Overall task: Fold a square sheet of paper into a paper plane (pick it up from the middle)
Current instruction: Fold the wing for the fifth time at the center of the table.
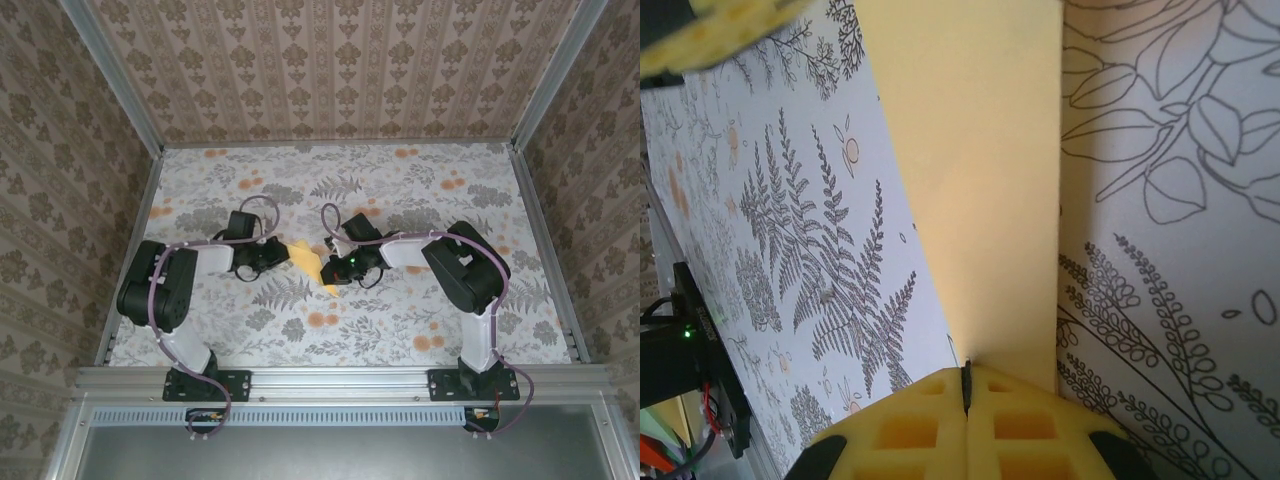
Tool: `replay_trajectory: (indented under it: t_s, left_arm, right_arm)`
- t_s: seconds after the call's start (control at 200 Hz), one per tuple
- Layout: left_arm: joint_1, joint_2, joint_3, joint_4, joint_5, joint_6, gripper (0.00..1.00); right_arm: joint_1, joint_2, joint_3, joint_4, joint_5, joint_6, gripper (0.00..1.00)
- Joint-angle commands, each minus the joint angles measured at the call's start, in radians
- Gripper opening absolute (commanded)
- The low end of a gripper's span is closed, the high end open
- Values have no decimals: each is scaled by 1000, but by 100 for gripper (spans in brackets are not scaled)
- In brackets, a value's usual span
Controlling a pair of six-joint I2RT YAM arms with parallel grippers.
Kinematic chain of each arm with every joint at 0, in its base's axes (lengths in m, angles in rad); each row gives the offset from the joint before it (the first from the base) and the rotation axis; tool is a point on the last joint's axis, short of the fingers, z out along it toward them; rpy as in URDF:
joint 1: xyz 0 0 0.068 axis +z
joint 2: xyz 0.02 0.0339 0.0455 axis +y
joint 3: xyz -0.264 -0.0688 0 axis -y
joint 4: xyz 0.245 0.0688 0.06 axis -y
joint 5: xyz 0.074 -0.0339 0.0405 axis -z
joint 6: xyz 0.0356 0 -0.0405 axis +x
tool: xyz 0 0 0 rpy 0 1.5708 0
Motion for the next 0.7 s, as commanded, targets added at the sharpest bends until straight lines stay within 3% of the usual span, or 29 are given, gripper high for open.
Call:
replay_trajectory:
  t_s: [0.0, 0.12, 0.255, 0.48, 0.695]
  left_arm:
    - [70, 25, 17, -69, -45, 70, 12]
    - [114, -5, 29, -74, -19, 82, 12]
    - [92, -107, 11, -74, 9, 77, 12]
    - [-54, -234, -73, -4, -4, 0, 10]
    - [-207, -163, -16, 24, -25, -10, 8]
  right_arm:
    - [1, 56, -81, -220, 97, -21, 4]
    - [1, 58, -75, -217, 94, -16, 4]
    - [2, 55, -64, -215, 91, -7, 4]
    - [1, 51, -54, -225, 90, 2, 3]
    - [3, 52, -55, -223, 92, 5, 2]
